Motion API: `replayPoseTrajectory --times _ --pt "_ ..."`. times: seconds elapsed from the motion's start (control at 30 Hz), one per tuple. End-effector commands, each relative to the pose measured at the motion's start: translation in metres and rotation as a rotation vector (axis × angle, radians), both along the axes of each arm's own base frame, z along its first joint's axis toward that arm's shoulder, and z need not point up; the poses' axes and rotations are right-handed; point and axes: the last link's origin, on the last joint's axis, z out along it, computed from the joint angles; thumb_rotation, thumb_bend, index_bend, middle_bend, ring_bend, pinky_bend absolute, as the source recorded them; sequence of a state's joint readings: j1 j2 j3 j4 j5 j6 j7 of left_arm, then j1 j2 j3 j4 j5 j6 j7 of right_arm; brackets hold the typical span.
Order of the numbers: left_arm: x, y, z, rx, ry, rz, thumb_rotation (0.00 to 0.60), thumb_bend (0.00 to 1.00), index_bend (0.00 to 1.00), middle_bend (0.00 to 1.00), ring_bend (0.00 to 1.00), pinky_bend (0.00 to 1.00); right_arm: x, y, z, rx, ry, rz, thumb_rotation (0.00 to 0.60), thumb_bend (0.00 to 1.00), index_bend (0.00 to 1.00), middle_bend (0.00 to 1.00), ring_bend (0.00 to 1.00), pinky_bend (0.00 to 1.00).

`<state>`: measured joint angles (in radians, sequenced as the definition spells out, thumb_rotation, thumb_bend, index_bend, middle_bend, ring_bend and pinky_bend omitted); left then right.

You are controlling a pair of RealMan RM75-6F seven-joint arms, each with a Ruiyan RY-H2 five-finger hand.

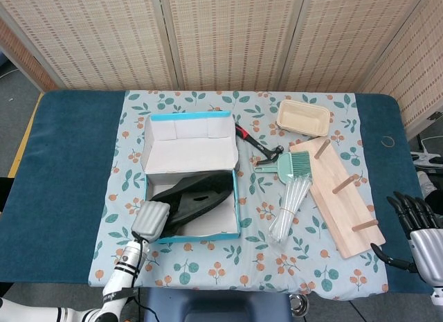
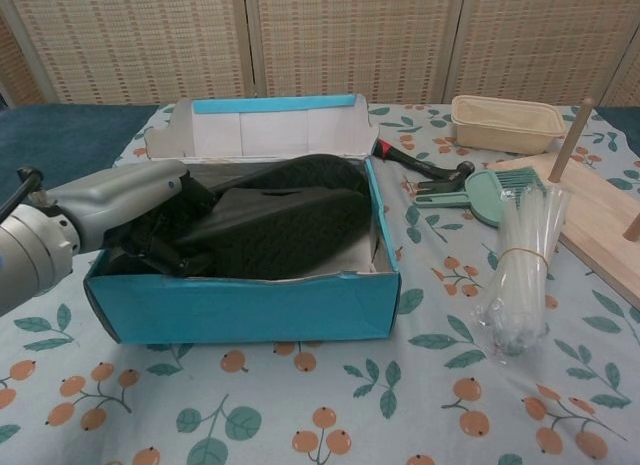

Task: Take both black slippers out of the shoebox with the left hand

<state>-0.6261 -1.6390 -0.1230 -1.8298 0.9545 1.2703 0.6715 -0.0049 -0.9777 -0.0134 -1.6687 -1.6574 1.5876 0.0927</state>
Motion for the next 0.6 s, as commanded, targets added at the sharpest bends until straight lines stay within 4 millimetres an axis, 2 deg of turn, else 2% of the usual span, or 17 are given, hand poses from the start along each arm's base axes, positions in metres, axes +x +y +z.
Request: replayPoseTrajectory --times 0.03,0.1,0.2,0.47,0.6 --pt "0.006 -0.006 0.006 0.006 -0.014 -0.036 0.600 0.75 0.83 0.82 0.76 0.73 0.000 0.000 0.000 0.001 0.001 -0.001 0.346 0.20 0.00 0.00 0.00 0.00" --pt "0.018 -0.011 0.021 0.050 -0.031 -0.095 0.600 0.75 0.83 0.82 0.76 0.73 0.001 0.001 -0.001 0.004 0.003 0.000 0.346 0.20 0.00 0.00 0.00 0.00" --pt "0.020 -0.012 0.035 0.105 -0.020 -0.126 0.600 0.75 0.83 0.82 0.76 0.73 0.001 0.001 0.000 0.002 0.003 0.001 0.347 0.20 0.00 0.00 0.00 0.00" --pt "0.016 -0.014 0.067 0.229 -0.038 -0.148 0.600 0.75 0.83 0.82 0.76 0.73 0.001 0.001 -0.001 0.005 0.006 0.001 0.346 0.20 0.00 0.00 0.00 0.00" --pt "0.003 -0.006 0.100 0.390 0.001 -0.160 0.600 0.76 0.83 0.82 0.76 0.73 0.002 0.002 0.000 0.006 0.002 0.002 0.346 0.20 0.00 0.00 0.00 0.00"
